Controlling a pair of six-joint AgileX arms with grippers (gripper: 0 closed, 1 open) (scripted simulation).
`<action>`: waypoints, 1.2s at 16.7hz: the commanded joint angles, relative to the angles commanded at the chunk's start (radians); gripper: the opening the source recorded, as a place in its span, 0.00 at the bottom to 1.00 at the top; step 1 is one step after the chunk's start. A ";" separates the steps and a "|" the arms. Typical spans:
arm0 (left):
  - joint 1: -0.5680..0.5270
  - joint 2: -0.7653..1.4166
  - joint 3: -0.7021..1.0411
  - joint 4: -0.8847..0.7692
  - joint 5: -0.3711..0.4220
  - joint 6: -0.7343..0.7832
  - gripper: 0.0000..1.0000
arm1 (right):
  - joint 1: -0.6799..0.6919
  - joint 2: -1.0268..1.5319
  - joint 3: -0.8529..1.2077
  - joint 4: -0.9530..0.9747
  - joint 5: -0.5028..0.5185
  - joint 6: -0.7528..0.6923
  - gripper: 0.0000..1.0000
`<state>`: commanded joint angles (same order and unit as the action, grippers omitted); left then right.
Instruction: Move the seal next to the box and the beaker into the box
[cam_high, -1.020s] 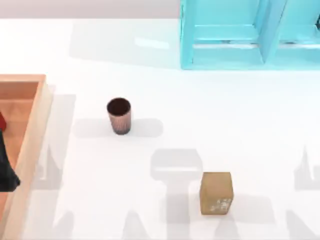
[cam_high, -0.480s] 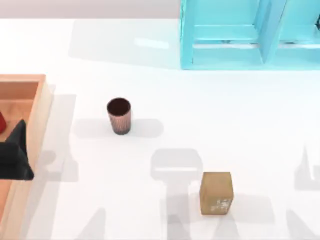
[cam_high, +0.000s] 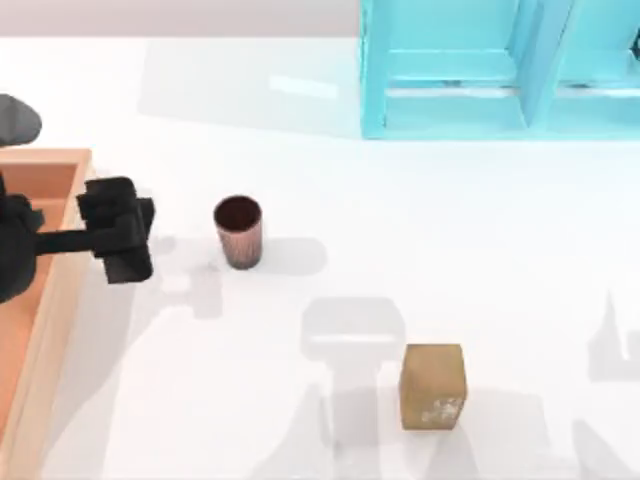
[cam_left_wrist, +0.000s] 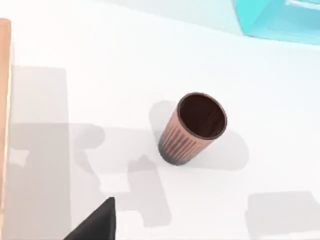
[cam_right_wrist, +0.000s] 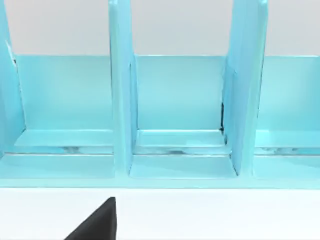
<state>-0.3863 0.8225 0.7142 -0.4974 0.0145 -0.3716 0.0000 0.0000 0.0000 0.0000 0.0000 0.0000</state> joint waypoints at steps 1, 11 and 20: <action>-0.028 0.062 0.054 -0.038 -0.001 -0.028 1.00 | 0.000 0.000 0.000 0.000 0.000 0.000 1.00; -0.300 0.686 0.601 -0.416 -0.009 -0.314 1.00 | 0.000 0.000 0.000 0.000 0.000 0.000 1.00; -0.564 1.270 1.124 -0.757 -0.013 -0.572 1.00 | 0.000 0.000 0.000 0.000 0.000 0.000 1.00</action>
<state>-0.9504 2.0926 1.8382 -1.2542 0.0018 -0.9435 0.0000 0.0000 0.0000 0.0000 0.0000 0.0000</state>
